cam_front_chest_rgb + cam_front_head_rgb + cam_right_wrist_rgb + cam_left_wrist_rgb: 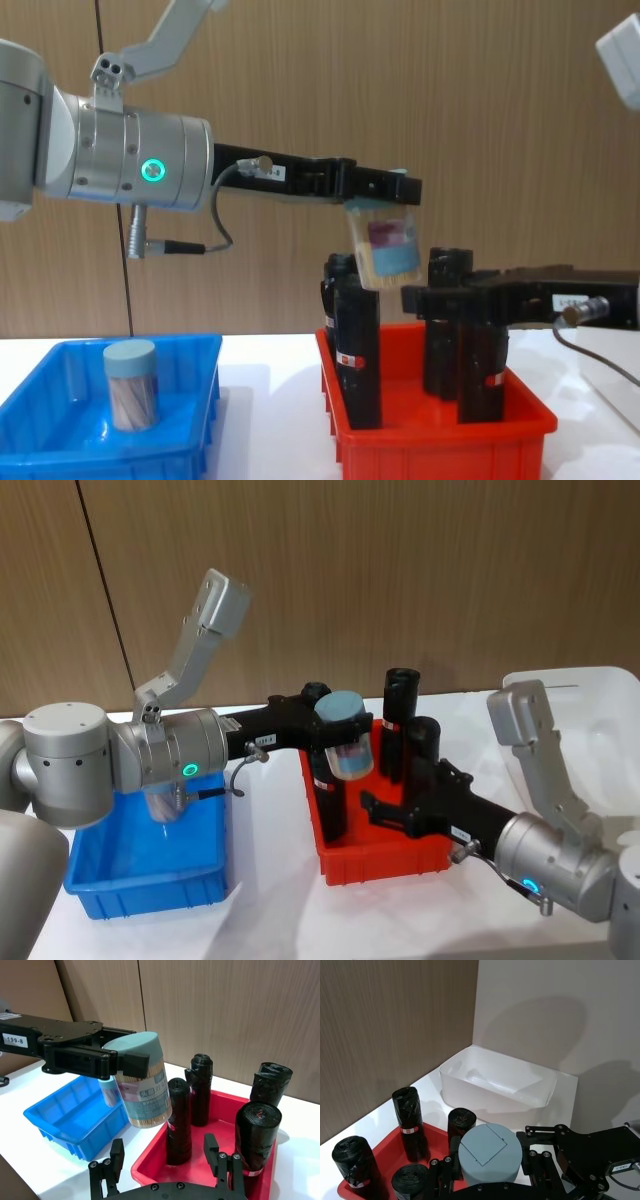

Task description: Pick the cotton swabs from the blue box and place them into the white box.

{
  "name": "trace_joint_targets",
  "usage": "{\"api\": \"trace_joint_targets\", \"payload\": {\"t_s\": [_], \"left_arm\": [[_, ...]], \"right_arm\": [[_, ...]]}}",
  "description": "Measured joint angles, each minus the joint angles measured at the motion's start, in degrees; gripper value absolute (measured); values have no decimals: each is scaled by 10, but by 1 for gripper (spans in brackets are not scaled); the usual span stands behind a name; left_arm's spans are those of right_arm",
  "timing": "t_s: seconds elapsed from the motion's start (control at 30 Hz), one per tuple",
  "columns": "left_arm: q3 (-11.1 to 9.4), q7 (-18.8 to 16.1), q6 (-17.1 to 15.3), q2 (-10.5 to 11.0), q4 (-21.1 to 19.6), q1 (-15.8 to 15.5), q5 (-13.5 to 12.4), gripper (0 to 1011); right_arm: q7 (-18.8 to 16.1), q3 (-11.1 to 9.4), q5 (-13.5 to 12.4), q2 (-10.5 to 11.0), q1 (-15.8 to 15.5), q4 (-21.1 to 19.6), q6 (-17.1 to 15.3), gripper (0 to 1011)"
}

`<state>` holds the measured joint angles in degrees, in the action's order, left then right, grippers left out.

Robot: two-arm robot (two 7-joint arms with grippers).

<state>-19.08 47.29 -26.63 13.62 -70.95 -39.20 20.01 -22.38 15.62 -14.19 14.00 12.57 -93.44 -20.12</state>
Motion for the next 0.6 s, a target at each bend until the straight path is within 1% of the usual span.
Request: {"api": "trace_joint_targets", "payload": {"t_s": [0.33,0.6], "left_arm": [[0,0,0,0,0,0,0,669],[0,0,0,0,0,0,0,669]], "right_arm": [[-3,4,2,-13,25,23,-11,1002],[-6,8,9,-23,43,38,-15,1002]]}}
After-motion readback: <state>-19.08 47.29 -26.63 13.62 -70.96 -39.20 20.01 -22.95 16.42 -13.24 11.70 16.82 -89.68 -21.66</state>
